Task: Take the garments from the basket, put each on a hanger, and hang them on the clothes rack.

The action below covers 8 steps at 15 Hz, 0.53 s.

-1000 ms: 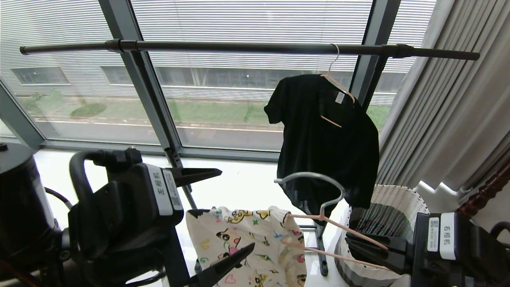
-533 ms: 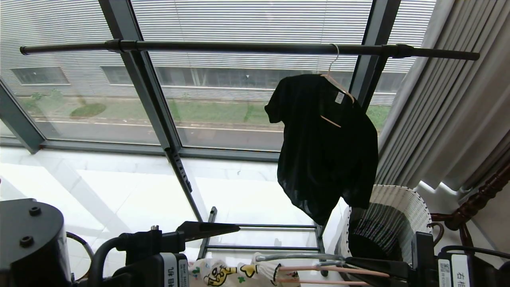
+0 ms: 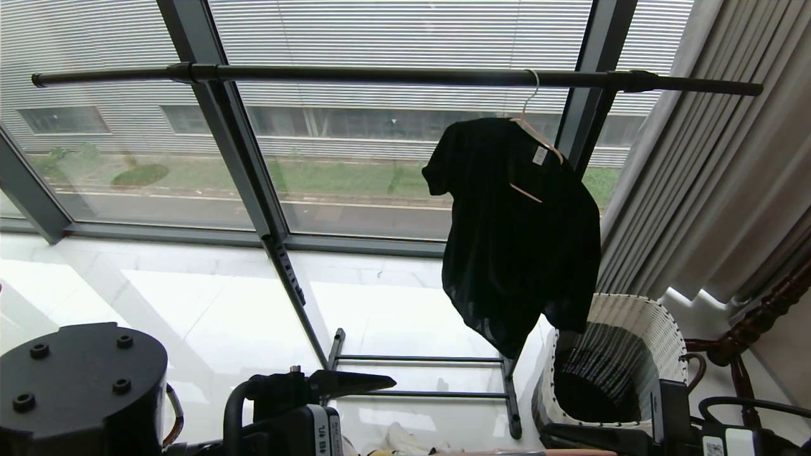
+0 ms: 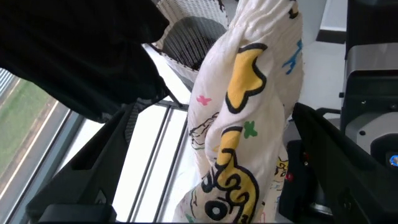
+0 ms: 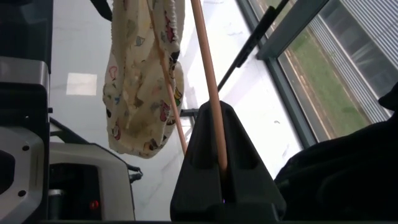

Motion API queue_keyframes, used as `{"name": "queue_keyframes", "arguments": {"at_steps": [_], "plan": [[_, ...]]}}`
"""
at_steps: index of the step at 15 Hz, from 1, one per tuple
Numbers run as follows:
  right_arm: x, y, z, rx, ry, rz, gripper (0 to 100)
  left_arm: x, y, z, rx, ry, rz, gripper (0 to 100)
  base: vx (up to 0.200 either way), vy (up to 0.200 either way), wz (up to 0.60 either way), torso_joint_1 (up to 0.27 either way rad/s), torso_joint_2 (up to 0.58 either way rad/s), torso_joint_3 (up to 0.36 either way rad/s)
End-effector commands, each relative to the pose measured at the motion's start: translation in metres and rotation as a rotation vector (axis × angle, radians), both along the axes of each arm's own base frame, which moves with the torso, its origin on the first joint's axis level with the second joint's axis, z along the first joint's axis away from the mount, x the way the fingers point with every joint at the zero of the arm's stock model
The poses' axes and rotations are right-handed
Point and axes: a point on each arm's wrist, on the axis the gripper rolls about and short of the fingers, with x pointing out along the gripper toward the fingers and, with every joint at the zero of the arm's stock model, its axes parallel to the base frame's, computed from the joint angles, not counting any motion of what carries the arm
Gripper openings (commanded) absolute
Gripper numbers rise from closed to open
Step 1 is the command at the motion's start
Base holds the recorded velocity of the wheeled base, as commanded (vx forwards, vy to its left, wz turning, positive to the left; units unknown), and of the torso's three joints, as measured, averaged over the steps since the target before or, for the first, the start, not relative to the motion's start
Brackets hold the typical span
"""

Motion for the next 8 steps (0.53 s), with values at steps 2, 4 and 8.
{"name": "queue_keyframes", "arguments": {"at_steps": [2,4,8], "plan": [[-0.001,0.001,0.000,0.000,0.001,0.006,0,0.003,-0.005,-0.005,0.023,0.018,-0.001,0,0.000,0.000,0.00,0.000,0.00,0.000],[-0.001,0.001,0.000,-0.001,-0.001,0.008,0,0.006,-0.008,-0.005,0.023,0.025,-0.013,0,0.000,0.000,0.00,0.000,0.00,0.000],[-0.003,0.001,0.001,0.004,-0.002,0.017,0,0.009,-0.012,-0.004,0.014,0.033,-0.030,0,0.000,0.000,0.00,0.000,0.00,0.000]]}}
